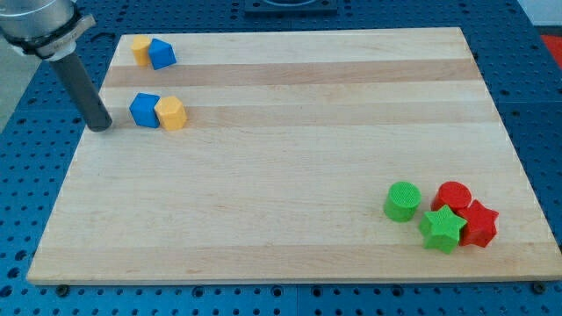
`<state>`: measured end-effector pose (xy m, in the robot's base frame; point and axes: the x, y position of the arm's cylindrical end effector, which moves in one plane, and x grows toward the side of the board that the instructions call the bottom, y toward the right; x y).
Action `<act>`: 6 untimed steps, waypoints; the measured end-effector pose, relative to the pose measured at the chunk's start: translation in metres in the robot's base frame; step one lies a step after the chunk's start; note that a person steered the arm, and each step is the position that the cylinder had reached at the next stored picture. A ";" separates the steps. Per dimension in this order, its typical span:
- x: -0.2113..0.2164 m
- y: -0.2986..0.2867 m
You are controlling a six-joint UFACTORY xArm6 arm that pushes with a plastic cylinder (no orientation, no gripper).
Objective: Nudge blue cube up a bit
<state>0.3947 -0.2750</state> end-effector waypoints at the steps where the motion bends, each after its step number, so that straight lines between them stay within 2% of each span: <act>1: 0.003 0.009; 3: 0.012 0.054; 6: -0.007 0.066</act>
